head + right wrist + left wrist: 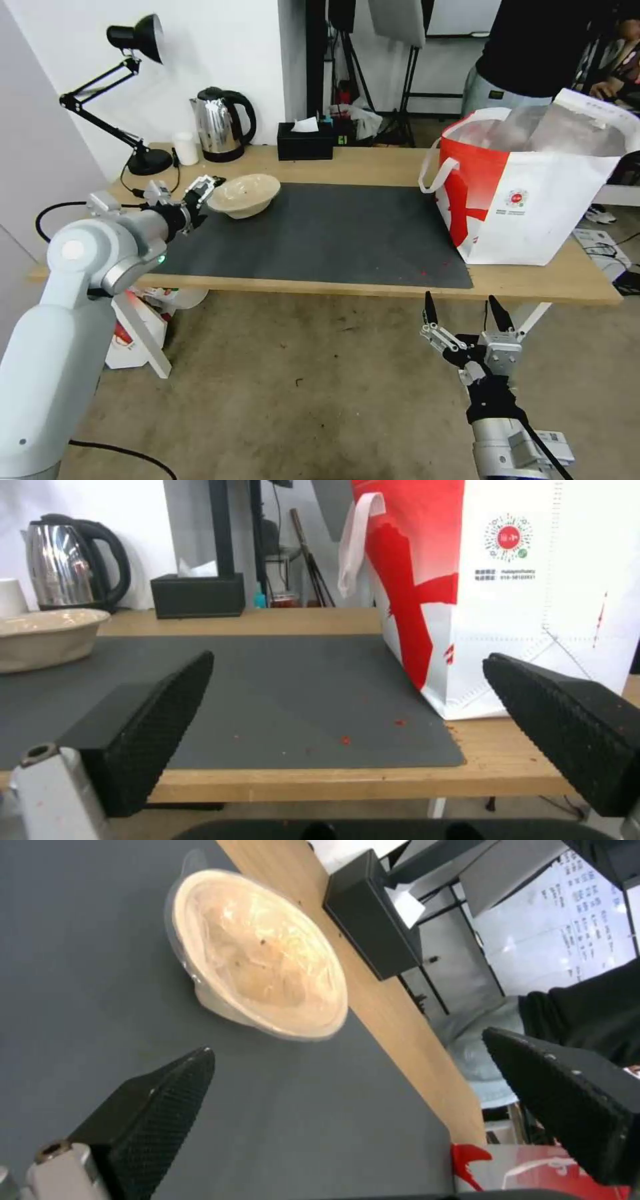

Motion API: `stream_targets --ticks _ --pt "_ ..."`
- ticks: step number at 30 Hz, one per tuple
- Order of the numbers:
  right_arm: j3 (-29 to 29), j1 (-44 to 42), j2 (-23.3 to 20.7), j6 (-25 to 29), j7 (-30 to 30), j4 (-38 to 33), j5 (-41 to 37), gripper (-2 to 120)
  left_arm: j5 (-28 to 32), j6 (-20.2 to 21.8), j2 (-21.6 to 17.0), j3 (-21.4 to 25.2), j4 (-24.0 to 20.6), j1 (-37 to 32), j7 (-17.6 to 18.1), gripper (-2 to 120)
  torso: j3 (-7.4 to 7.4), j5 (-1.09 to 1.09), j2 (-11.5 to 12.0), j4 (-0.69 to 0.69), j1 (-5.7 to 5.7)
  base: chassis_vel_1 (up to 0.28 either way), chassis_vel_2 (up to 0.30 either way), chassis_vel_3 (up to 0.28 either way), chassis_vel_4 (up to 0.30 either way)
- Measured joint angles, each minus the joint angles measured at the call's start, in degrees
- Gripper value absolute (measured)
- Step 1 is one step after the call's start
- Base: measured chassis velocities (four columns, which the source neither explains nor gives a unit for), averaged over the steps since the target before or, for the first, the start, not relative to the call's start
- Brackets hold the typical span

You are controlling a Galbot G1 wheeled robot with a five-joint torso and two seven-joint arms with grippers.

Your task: Pick up the trash from the table and place it into the takeout bag.

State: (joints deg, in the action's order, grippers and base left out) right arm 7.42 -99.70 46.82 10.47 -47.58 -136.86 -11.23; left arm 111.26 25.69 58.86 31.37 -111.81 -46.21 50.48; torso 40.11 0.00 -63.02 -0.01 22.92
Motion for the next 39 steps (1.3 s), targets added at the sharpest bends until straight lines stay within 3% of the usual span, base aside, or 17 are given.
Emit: stream_targets --ticks 12,25,39 --pt "0.0 0.0 0.0 0.0 0.0 0.0 0.0 100 -1.86 -0.06 0.33 -0.82 2.96 2.09 -0.37 100 0.0 0.0 0.0 0.0 -0.01 0.0 0.0 0.0 0.0" --pt "0.0 0.0 0.0 0.0 0.0 0.0 0.0 100 -2.62 0.99 -0.12 -3.29 10.0 6.96 -0.91 100 0.0 0.0 0.0 0.01 -0.01 0.0 0.0 0.0 0.0" --pt "0.0 0.0 0.0 0.0 0.0 0.0 0.0 100 -1.03 4.39 1.12 -4.68 12.43 8.49 2.79 100 0.0 0.0 0.0 0.0 -0.01 0.0 0.0 0.0 0.0"
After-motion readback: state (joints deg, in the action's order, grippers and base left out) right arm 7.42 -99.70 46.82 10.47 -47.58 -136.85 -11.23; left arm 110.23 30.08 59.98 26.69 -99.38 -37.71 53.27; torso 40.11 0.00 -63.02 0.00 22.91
